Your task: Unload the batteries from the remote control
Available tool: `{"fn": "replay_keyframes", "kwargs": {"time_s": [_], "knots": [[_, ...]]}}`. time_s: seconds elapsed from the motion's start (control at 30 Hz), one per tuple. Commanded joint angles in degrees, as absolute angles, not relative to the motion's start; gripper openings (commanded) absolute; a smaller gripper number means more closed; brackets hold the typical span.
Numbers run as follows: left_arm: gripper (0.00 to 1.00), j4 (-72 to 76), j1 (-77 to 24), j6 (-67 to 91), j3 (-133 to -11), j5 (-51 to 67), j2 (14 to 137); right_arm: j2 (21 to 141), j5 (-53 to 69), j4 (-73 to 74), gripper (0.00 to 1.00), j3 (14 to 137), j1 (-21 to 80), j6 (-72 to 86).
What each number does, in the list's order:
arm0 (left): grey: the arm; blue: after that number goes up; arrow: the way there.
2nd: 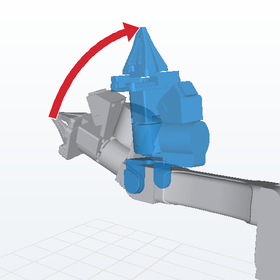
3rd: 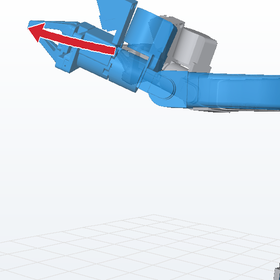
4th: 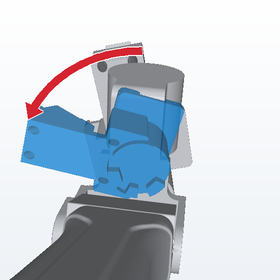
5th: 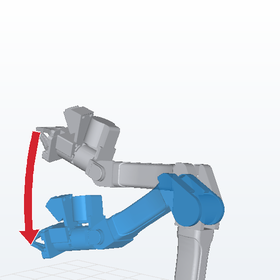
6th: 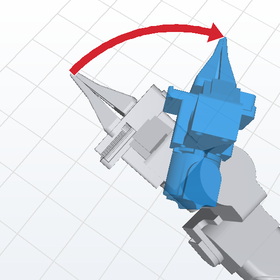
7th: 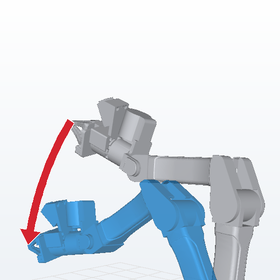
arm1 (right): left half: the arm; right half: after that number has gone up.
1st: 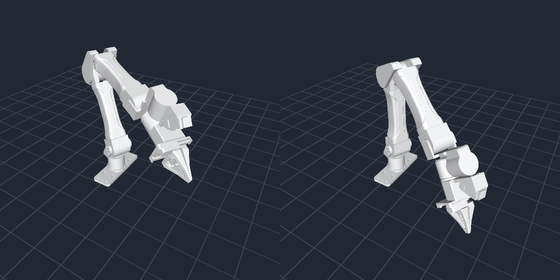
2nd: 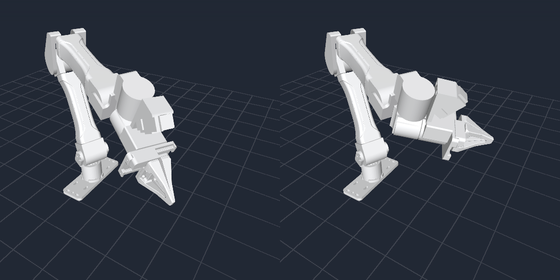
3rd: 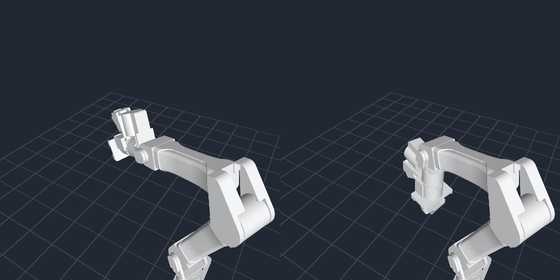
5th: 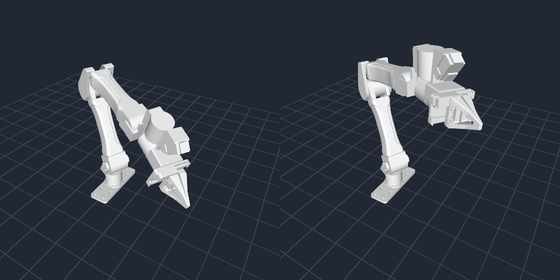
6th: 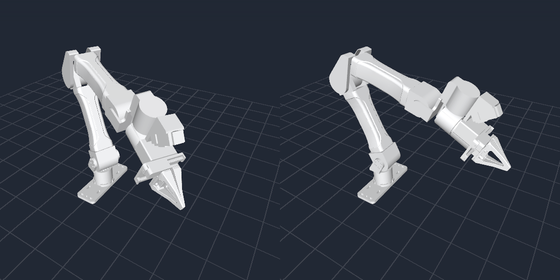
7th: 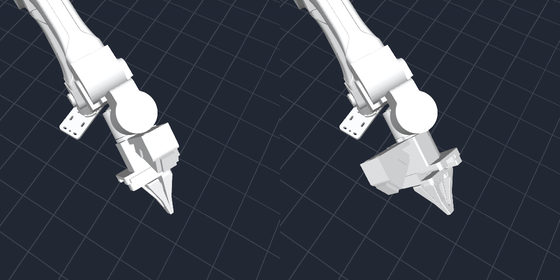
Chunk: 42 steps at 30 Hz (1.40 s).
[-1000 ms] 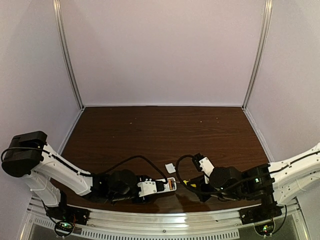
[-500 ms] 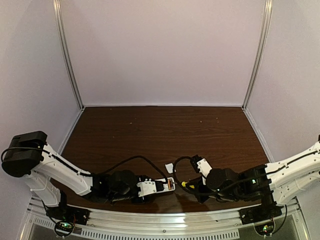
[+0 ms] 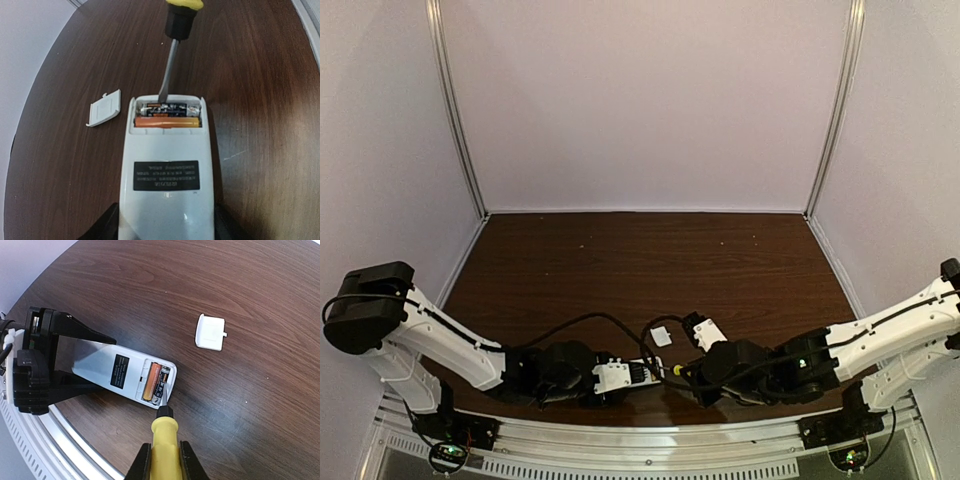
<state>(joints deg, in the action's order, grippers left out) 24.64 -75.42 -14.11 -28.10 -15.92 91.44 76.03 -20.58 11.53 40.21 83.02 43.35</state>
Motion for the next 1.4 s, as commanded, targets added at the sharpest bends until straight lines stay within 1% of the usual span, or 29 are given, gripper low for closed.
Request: {"fn": "replay_keyframes", "kwargs": {"time_s": [0.0,0.3,0.57,0.73,1.07,1.13,1.37], "knots": [[0.0,28.4,-75.2,-12.8,-30.2,-16.1,91.1,78.9,-23.1,16.6,0.0,43.0,84.1,45.7],[0.0,27.8,-75.0,-12.5,-30.5,-16.6,91.1,83.0,-25.4,21.7,0.0,46.5,85.7,49.9],[0.0,27.6,-75.0,-12.5,-30.7,-16.0,91.2,87.5,-26.0,23.2,0.0,50.0,85.8,49.1],[0.0,27.8,-74.9,-12.7,-30.8,-15.4,91.6,86.5,-25.9,23.9,0.0,50.2,84.6,47.3],[0.0,28.5,-75.0,-13.4,-30.8,-13.8,92.3,83.4,-15.0,13.9,0.0,45.0,77.5,39.5],[0.0,28.6,-75.0,-13.5,-30.8,-13.4,92.3,83.9,-12.1,12.0,0.0,44.7,76.2,38.2],[0.0,28.5,-74.9,-13.5,-30.8,-13.1,92.5,88.8,-8.4,9.6,0.0,46.0,74.2,36.7]]}}
